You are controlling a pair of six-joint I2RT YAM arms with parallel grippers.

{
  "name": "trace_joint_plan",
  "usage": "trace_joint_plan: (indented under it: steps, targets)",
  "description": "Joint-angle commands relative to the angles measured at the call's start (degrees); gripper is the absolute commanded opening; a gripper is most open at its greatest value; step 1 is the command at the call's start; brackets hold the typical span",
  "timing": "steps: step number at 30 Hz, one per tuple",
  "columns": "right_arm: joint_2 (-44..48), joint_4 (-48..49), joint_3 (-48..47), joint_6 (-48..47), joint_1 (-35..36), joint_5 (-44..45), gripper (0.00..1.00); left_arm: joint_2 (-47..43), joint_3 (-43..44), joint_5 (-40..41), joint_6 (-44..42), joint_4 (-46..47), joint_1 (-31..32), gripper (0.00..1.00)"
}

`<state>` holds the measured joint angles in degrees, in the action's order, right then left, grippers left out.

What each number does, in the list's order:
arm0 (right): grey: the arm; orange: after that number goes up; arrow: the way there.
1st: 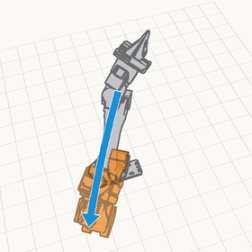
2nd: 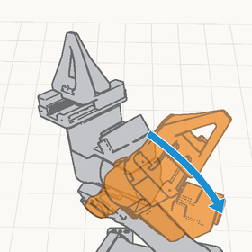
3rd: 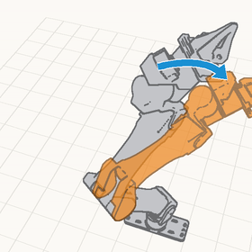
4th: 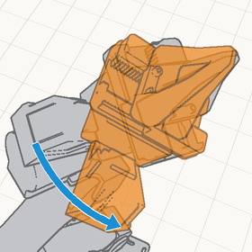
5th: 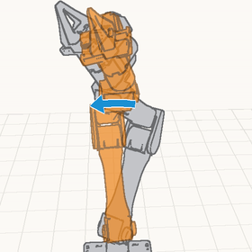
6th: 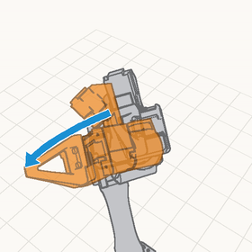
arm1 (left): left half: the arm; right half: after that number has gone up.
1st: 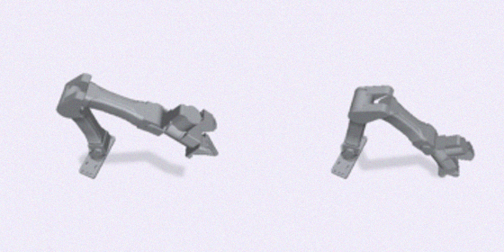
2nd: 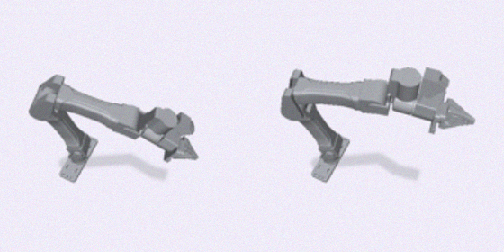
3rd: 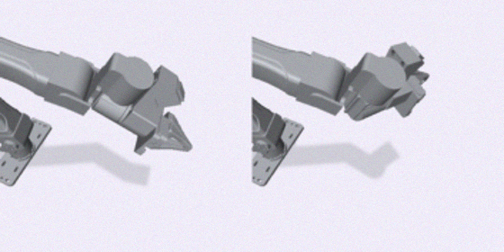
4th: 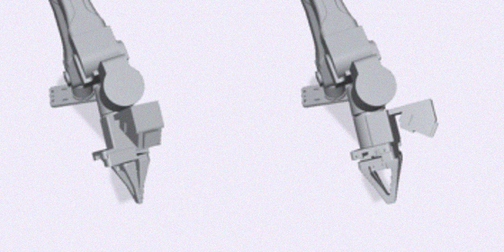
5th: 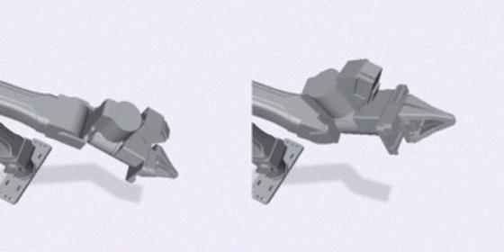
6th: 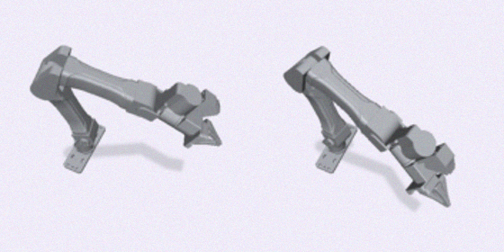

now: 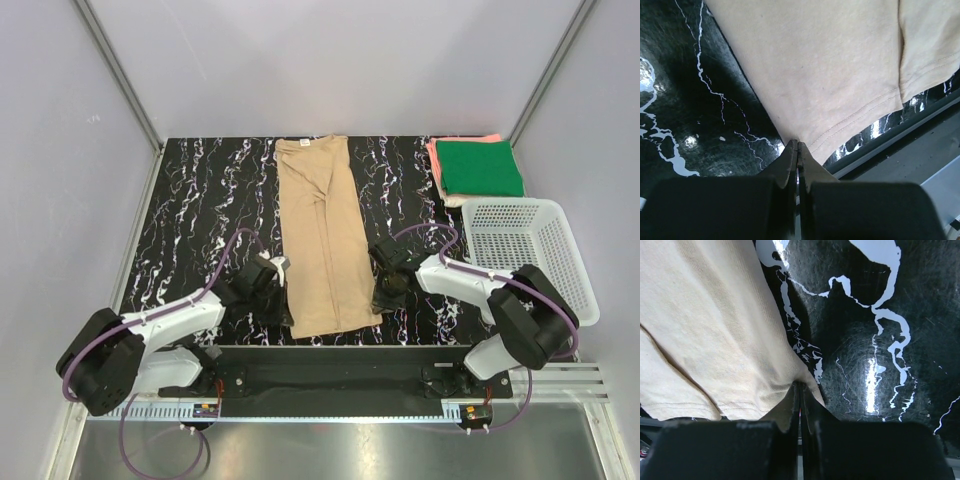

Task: Fold and stack the t-shirts
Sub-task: Fold the tshirt

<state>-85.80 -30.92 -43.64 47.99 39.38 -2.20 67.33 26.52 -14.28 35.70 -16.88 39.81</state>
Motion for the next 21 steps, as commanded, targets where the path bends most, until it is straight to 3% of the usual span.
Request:
trace_joint_plan:
  steps: [1,9,11,12,21]
  targets:
    - [-0.9,0.2,0.2,0.0,0.4,2.4,0.0,-1.1,-1.4,0.4,-0.5,1.5,0.4,0.0]
    - [7.9,-5.6,-2.0,0.8,0.3,2.8,0.2,-5.2,-1.4,-0.4,-0.3,-0.3,0.4,0.01]
    - [9.0,-6.1,-1.6,0.9,0.3,2.7,0.31,-7.4,-0.7,-1.0,1.1,-0.5,0.4,0.22]
    - [9.1,-6.2,-1.7,0.1,0.3,2.6,0.32,-9.6,-0.5,-1.0,1.9,-0.7,0.4,0.24]
    - [6.9,-6.3,-1.5,-7.2,-2.5,-2.1,0.3,-12.3,-4.4,-0.1,9.8,-2.9,0.4,0.25]
